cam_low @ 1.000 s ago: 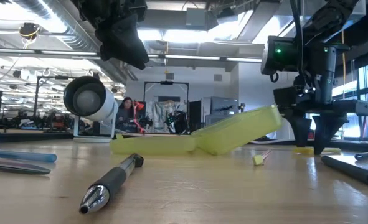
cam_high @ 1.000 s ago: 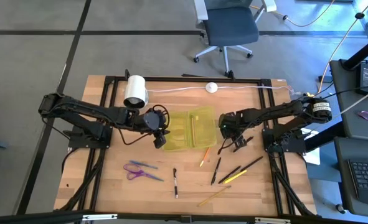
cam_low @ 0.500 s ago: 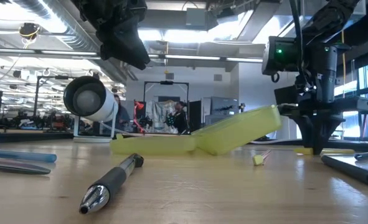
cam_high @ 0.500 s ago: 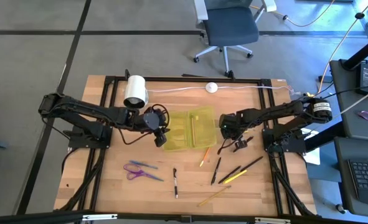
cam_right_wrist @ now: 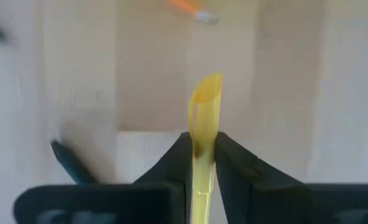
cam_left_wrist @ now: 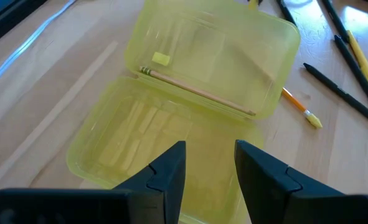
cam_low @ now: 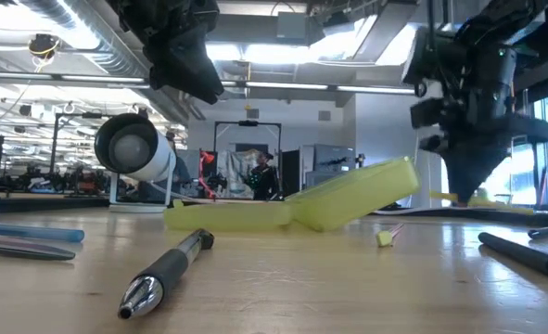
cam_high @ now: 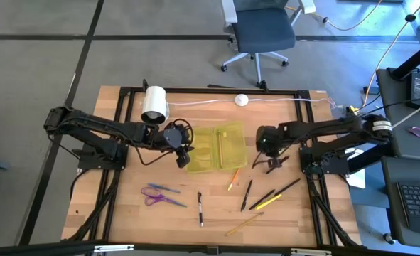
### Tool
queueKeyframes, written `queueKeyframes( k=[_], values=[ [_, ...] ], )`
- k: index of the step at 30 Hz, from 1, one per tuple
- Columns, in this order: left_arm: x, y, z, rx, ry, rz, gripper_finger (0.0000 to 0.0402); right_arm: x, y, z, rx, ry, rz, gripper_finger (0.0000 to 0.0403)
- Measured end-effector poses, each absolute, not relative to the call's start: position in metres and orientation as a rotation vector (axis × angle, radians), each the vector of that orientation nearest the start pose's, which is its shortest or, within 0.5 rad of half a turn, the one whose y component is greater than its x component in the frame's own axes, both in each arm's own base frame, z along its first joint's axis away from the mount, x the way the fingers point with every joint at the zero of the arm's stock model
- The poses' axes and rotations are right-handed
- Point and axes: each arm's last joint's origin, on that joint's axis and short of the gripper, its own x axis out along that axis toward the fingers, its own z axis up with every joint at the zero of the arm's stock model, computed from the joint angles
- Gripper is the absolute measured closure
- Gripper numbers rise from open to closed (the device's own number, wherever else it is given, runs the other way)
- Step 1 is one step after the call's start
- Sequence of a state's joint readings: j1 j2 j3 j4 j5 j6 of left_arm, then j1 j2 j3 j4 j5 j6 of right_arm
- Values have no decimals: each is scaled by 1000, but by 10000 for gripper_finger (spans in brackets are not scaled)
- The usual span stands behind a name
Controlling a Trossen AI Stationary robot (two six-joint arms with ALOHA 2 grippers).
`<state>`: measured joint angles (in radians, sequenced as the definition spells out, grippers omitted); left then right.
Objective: Pick & place school supplies into a supply box
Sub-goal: Put the yellow pen into the yellow supply box
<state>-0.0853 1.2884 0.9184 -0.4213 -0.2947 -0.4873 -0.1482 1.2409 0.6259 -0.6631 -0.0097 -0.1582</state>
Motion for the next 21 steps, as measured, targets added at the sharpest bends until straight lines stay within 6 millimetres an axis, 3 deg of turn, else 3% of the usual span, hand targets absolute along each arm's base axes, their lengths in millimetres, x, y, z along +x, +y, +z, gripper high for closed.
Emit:
queueKeyframes(
  k=[7,14,17,21],
  values=[
    [263,-14,256,-311,711,381,272,188,-46,218,185,1076,-264,348],
    [263,-14,256,-308,711,380,272,205,-55,276,530,628,-330,345],
    [263,-14,256,-308,712,380,272,219,-56,284,586,491,-308,346],
    [263,-14,256,-307,711,380,272,242,-53,279,606,428,-267,346]
  ],
)
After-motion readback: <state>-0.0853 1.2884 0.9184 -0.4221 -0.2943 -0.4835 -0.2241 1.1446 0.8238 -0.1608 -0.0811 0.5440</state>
